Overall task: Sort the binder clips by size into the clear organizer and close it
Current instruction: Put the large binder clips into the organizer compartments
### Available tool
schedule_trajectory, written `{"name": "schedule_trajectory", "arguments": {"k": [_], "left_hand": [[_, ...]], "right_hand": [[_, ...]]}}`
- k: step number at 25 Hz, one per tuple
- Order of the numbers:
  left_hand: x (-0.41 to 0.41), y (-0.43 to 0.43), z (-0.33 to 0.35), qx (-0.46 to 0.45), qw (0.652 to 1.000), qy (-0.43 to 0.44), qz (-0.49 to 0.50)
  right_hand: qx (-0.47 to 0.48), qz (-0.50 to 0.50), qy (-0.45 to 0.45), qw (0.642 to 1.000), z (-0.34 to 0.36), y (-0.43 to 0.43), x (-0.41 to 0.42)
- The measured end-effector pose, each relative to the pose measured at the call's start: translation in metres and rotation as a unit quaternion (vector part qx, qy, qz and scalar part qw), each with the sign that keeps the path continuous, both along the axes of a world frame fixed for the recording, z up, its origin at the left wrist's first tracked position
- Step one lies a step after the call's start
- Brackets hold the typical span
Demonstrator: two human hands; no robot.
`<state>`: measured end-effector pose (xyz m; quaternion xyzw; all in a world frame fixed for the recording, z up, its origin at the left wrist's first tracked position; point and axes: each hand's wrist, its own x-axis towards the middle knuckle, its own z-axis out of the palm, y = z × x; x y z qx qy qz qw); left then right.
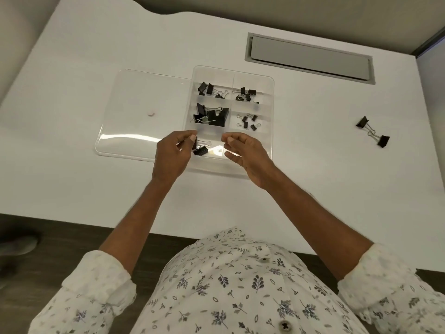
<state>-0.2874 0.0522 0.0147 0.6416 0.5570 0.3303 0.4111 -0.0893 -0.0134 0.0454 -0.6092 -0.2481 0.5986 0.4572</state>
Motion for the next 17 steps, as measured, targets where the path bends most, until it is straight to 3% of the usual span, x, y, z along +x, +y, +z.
{"name": "schedule_trajectory", "arguments": {"k": [4, 10, 17], "left_hand": [[0.006, -0.010, -0.003, 0.058, 0.998, -0.015, -0.030], [0.065, -0.044, 0.003, 0.111, 0.982, 0.014, -0.154], [0.166, -0.075, 0.010, 0.105, 0.968, 0.056, -0.223]], "right_hand": [[0.017, -0.015, -0.021, 1.000, 0.001, -0.012, 0.014], [0.056, -0.050, -0.068, 0.995, 0.003, -0.044, 0.045], [0.053, -0.110, -0.085, 0.989, -0.002, -0.096, 0.135]]}}
